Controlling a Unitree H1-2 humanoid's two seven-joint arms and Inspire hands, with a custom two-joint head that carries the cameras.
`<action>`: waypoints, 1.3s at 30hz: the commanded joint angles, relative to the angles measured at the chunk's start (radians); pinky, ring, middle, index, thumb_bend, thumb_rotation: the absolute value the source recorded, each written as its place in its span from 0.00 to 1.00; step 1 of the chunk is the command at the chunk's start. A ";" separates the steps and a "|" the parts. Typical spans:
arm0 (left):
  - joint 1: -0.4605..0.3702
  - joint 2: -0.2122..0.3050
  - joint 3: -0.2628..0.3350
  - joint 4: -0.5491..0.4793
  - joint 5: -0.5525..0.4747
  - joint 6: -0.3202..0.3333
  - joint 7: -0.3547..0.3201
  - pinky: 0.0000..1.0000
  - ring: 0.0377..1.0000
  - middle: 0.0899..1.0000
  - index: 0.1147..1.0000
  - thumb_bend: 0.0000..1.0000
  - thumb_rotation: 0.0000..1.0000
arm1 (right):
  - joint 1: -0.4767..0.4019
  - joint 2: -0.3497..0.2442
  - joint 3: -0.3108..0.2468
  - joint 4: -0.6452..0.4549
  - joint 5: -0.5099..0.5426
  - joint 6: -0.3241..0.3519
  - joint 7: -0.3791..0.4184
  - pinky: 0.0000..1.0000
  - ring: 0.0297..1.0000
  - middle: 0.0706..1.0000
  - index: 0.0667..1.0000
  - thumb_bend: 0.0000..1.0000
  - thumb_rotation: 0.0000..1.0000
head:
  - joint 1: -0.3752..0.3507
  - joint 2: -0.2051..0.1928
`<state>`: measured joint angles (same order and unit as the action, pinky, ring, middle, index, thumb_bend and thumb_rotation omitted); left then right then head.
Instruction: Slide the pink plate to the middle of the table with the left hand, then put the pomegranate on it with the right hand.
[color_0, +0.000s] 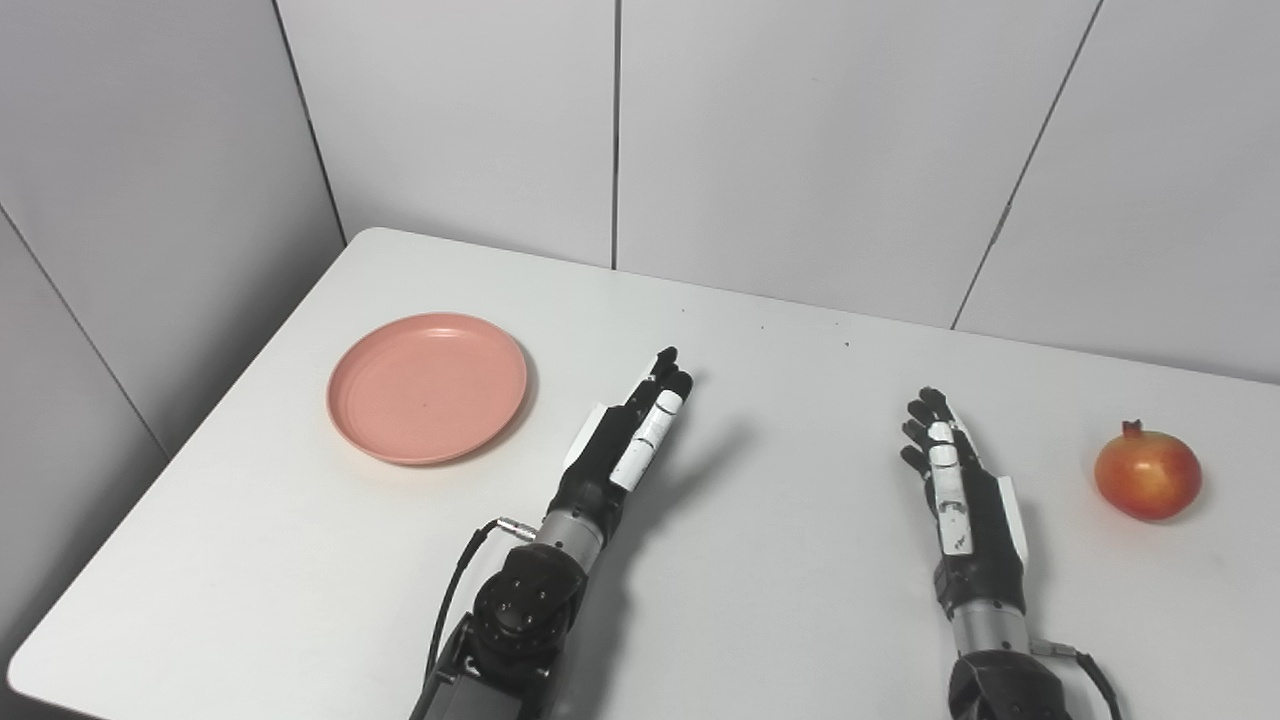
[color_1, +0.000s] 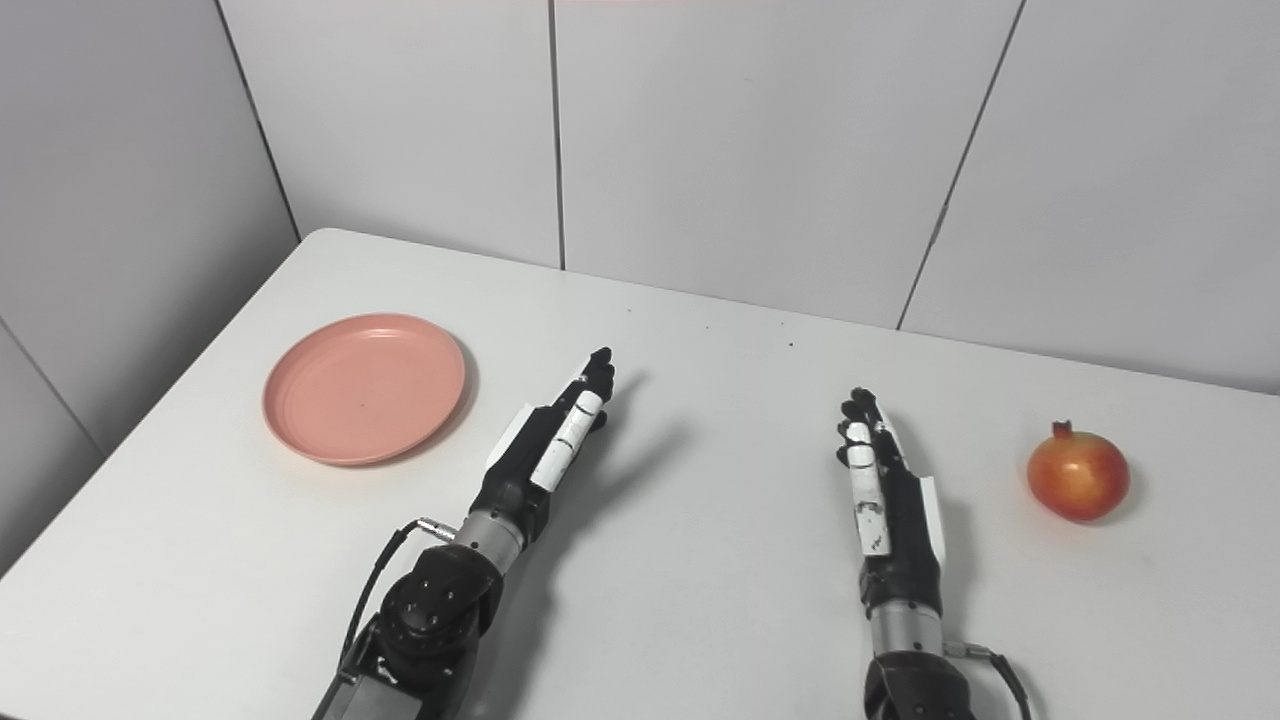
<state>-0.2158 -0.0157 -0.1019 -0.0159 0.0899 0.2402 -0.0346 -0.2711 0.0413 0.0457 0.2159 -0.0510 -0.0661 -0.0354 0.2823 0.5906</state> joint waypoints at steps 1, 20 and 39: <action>-0.032 -0.023 -0.007 0.007 -0.005 -0.030 0.003 0.97 0.99 1.00 0.99 0.68 1.00 | 0.010 -0.027 -0.018 0.028 0.004 -0.042 0.002 0.94 0.91 0.91 0.91 0.47 0.99 | 0.003 -0.004; -0.043 -0.039 -0.025 0.051 0.016 -0.072 0.021 0.99 1.00 1.00 1.00 0.68 1.00 | 0.004 -0.053 -0.023 0.041 0.029 -0.058 0.017 0.97 0.92 0.92 0.92 0.50 0.96 | 0.100 -0.026; -0.051 -0.052 -0.026 0.072 0.021 -0.093 0.027 0.99 1.00 1.00 1.00 0.66 1.00 | -0.002 -0.068 -0.031 0.064 0.056 -0.080 0.040 0.99 0.94 0.92 0.92 0.52 0.95 | 0.141 -0.030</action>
<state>-0.2308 -0.0501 -0.1160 0.0549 0.1114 0.1584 -0.0035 -0.2967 -0.0069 0.0282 0.2541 0.0025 -0.0971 -0.0069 0.4234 0.5599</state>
